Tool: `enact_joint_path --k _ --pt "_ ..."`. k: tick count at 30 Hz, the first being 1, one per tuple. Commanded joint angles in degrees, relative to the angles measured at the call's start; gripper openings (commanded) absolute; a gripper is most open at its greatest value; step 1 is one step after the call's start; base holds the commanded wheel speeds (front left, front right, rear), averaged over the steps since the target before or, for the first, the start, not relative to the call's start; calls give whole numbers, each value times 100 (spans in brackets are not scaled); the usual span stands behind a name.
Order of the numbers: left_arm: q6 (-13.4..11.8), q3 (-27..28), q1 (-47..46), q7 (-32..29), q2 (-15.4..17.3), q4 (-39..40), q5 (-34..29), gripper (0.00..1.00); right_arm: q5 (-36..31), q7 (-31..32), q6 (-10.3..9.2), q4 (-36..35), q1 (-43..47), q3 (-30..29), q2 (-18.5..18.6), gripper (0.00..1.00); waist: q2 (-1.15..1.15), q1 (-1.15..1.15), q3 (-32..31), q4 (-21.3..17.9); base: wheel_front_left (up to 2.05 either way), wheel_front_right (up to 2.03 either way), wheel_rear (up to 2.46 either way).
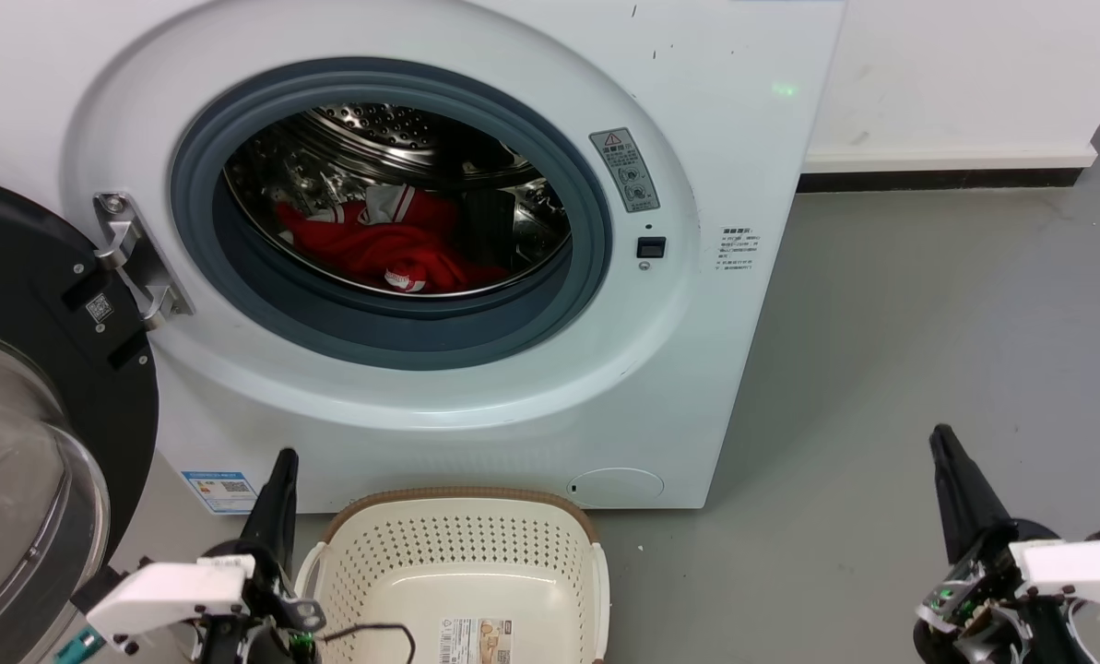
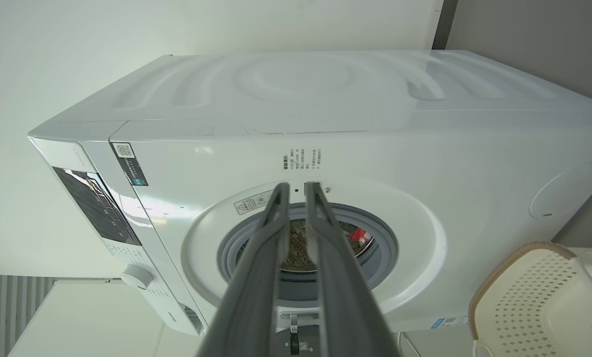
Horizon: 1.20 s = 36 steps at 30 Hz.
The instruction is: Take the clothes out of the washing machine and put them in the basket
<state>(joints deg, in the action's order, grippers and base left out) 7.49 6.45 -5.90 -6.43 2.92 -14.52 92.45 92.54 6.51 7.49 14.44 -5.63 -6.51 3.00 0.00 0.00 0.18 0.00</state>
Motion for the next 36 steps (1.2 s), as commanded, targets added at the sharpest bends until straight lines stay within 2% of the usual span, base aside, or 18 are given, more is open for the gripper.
enact_joint_path --k 1,9,17,36 --pt "0 -10 10 6 0 -16 -3 100 1 -6 0 11 11 5 0 100 0 0 1 0 0 0 0" --pt "0 -253 -11 240 1 128 -133 100 21 -247 0 -220 102 177 -1 100 0 0 5 -9 0 0 0" --pt "0 -390 -23 462 14 302 -696 100 -589 -462 0 -329 153 332 -2 100 0 0 7 -17 0 0 0" --pt "-2 -434 39 900 1 616 -3268 100 -3642 -905 0 -710 288 582 -5 100 0 0 -14 -22 0 0 0"
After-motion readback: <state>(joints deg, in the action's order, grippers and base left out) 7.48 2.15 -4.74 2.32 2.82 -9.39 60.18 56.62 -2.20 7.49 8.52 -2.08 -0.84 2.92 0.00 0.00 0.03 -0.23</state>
